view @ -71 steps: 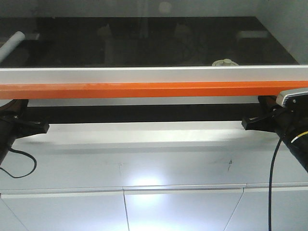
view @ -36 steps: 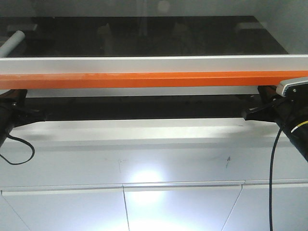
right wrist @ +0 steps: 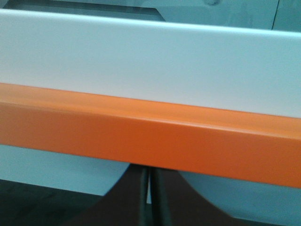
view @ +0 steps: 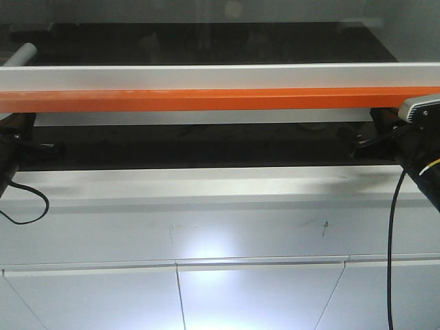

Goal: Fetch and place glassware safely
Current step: 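Lift the glass door upward with both grippers holding the orange handle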

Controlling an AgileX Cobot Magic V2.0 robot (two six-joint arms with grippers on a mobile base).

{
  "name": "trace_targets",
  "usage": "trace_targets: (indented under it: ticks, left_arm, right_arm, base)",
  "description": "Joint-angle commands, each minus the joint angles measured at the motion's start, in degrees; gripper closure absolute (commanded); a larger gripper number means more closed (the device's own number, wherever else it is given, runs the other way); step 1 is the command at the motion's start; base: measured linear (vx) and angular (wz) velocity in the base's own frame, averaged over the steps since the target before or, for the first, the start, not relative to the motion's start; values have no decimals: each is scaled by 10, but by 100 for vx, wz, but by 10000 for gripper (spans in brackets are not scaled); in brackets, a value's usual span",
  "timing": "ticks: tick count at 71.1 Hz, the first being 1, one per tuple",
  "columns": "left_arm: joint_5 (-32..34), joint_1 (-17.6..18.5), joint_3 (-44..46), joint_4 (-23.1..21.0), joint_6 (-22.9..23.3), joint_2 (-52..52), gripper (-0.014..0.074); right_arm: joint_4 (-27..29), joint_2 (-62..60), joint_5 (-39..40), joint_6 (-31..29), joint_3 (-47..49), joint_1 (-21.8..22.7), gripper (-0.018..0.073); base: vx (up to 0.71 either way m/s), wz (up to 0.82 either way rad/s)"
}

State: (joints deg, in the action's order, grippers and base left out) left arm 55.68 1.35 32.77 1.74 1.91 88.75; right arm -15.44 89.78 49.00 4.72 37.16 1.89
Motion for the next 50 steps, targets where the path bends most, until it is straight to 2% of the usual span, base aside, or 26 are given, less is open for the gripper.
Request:
trace_targets:
  ticks: [1, 50]
  left_arm:
    - [111, 1, 34, 1, 4, -34, 603]
    - [89, 1, 34, 1, 7, -114, 603]
  right_arm:
    - [23, -34, 146, -6, 71, 1, 560]
    - [23, -138, 96, -6, 71, 1, 560]
  base:
    - [0, 0]
    - [0, 0]
